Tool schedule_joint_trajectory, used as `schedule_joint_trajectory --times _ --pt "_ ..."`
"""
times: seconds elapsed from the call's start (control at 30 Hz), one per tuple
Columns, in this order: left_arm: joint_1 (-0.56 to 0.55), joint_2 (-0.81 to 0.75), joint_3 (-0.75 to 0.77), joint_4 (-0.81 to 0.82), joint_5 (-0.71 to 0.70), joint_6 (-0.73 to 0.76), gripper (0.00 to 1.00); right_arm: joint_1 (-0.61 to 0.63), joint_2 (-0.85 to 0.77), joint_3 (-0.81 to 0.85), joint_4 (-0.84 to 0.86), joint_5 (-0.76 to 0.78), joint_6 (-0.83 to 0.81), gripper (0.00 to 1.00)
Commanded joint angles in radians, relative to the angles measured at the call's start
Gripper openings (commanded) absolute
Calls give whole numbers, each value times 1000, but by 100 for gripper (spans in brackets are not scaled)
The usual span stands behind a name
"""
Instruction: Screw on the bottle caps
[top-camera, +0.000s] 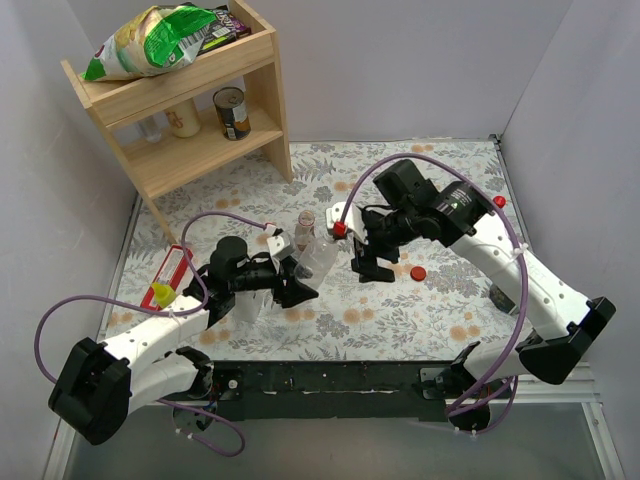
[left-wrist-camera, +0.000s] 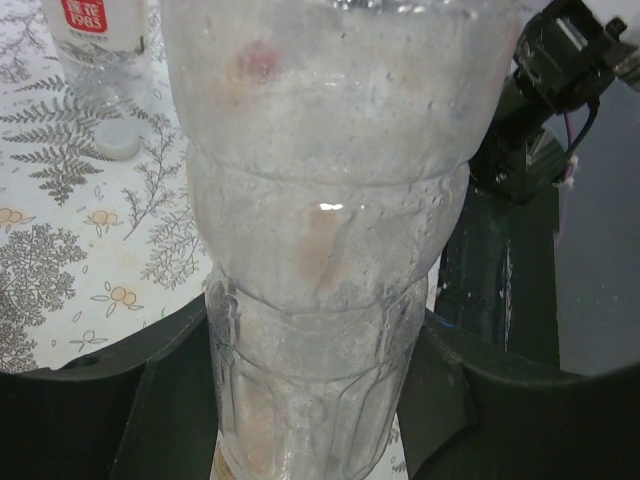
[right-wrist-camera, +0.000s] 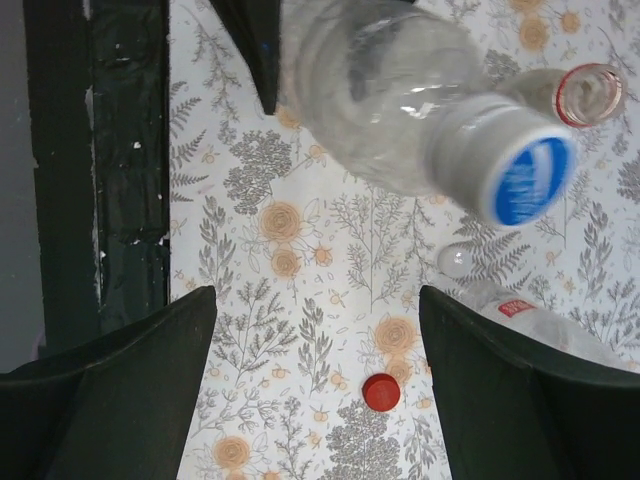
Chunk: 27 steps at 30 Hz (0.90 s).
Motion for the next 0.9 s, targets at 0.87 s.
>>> schedule_joint_trajectory --times 0.87 --pt "15 -3 64 -40 9 23 0 1 15 74 31 -108 -40 88"
